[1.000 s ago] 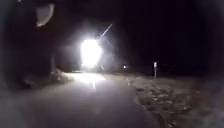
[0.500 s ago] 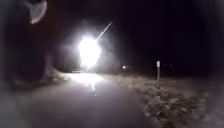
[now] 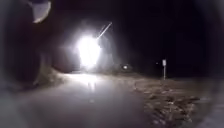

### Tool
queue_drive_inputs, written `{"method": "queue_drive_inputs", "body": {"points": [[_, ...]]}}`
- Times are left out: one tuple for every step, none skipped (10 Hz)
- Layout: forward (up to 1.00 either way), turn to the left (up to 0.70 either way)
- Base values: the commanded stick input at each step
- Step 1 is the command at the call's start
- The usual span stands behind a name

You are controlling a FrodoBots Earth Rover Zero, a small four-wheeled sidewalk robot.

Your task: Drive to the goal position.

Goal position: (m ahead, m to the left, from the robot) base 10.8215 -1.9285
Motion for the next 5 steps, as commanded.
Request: {"method": "queue_drive_inputs", "body": {"points": [[1.00,0.06],[1.00,0.01],[1.00,0.00],[1.00,0.00],[1.00,0.00]]}}
